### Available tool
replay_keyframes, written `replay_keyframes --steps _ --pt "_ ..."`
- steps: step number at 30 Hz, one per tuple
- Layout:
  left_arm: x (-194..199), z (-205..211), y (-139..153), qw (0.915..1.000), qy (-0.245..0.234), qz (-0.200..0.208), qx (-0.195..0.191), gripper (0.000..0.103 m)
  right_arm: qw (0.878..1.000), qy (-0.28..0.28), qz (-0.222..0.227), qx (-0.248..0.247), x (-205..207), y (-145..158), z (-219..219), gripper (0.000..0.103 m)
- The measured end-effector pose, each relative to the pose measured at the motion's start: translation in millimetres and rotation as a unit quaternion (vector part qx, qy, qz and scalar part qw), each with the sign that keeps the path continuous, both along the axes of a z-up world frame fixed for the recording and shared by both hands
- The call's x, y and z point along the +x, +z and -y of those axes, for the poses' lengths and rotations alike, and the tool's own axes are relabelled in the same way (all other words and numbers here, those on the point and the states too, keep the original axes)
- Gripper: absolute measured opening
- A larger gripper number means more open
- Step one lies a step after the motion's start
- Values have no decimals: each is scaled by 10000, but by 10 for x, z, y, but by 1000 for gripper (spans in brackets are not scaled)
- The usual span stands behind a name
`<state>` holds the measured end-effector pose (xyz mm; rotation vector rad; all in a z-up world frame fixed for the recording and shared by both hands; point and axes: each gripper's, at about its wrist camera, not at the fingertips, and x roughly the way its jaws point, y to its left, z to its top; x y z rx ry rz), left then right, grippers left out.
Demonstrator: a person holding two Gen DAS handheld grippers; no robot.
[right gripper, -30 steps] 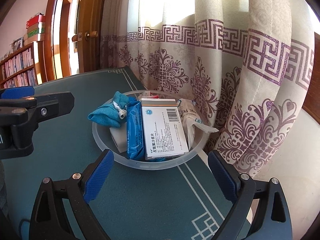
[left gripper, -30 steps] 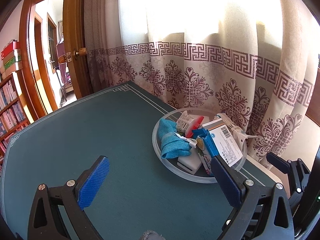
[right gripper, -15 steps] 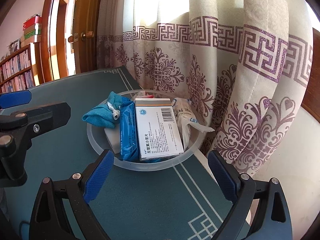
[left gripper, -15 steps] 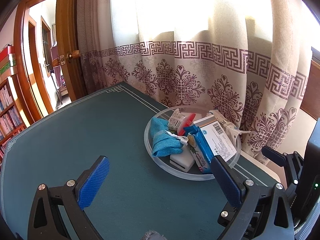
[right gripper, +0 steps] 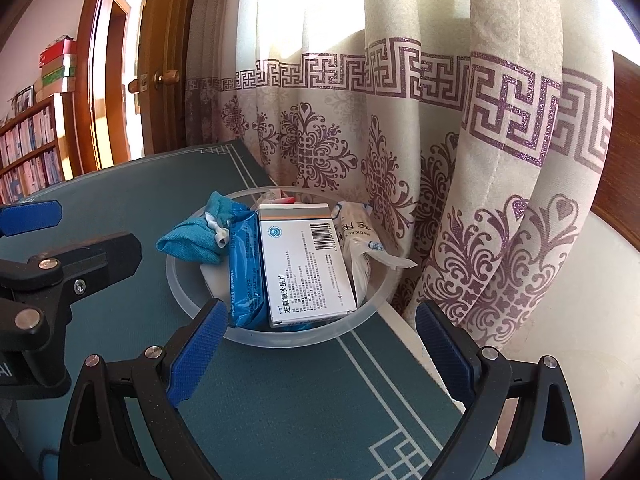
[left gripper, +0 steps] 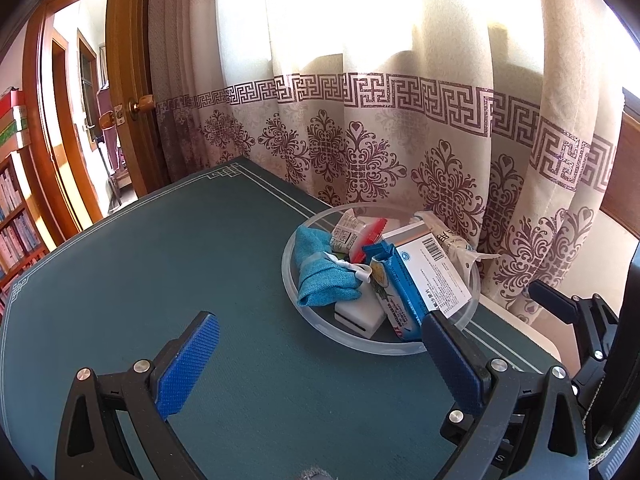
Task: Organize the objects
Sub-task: 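Withdraw both open tools from the bowl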
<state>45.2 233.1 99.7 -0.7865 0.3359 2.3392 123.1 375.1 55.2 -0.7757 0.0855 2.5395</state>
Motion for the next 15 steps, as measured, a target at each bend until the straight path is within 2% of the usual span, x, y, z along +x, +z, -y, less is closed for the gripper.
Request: replay_keyframes --steps 15 --pt "23 -41 -31 10000 -29 -27 -81 103 10000 -32 -5 3 28 14 9 96"
